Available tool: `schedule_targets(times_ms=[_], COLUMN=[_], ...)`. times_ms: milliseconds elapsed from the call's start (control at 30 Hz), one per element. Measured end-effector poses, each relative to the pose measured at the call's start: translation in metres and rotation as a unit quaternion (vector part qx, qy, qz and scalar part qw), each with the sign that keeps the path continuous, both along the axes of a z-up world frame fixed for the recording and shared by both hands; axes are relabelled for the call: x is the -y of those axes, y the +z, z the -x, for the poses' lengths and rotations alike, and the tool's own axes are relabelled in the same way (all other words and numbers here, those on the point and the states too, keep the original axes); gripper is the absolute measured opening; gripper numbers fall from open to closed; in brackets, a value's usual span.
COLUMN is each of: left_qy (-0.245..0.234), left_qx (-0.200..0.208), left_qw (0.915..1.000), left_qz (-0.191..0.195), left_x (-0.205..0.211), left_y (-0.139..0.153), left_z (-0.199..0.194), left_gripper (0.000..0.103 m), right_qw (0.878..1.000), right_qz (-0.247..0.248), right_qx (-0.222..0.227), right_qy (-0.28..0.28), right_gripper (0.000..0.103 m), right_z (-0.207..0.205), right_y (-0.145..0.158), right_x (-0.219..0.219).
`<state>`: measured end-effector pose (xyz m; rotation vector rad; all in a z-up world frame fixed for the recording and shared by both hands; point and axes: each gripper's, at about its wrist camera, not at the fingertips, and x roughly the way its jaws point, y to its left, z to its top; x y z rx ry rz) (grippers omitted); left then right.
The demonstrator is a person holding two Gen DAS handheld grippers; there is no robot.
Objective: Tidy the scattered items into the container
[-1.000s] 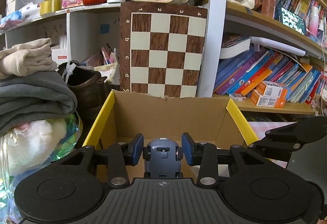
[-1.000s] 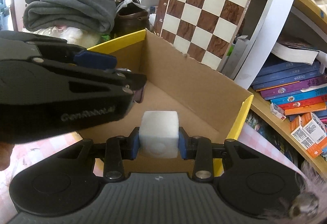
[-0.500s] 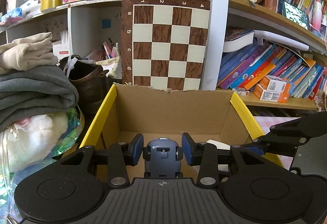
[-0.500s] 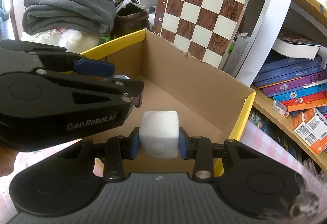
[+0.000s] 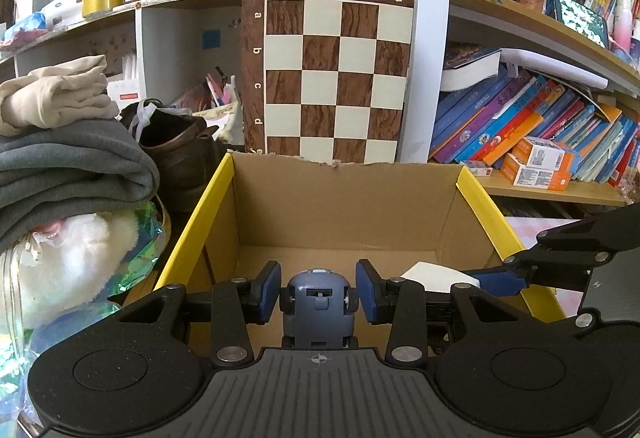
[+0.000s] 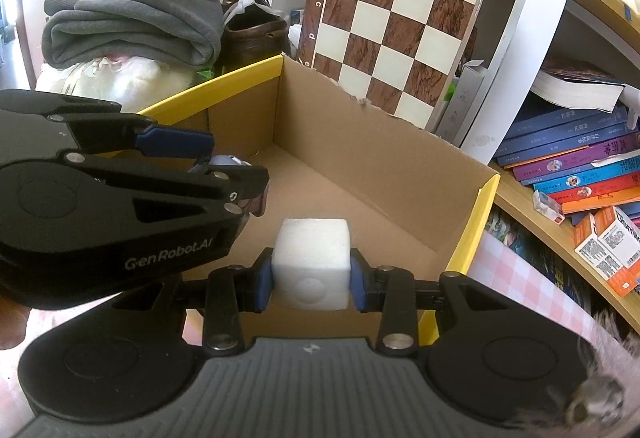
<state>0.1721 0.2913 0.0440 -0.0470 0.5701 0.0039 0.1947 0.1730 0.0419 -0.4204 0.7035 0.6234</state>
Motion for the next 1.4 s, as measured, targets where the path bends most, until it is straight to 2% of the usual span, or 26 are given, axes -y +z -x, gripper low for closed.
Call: schedule_targets(times_ms=[500,933,1133,1400], left_qy=[0.004,-0.003,-0.006,-0.001], left_qx=[0.001,0.008,0.012,-0.004], left_qw=[1.0000,0.9999,0.9997,0.9997], left_qz=[0.008,-0.010,-0.021,-0.023], left_x=[-0.003,-0.001,0.001,-0.001], left_y=[0.001,0.008,0.015,0.010], left_z=[0.001,0.000,-0.013,-0.019], left_gripper=[0.039,0.039,0.039,0.039], right_qw=[1.000,0.999,0.999,0.998], right_qz=[-0.005,-0.031,-0.029,-0.035], right_qx=[-0.006,-0.031,-0.021,-0.031], right_qy=[-0.005,-0.021,-0.025,-0.030], right_gripper=[0.036,0.036,0.036,0.036], right_z=[0.000,-0.009,-0.024,-0.026], right_y=[-0.001,-0.004,0.004,0.003], right_x=[-0.001,0.004,0.000,0.006])
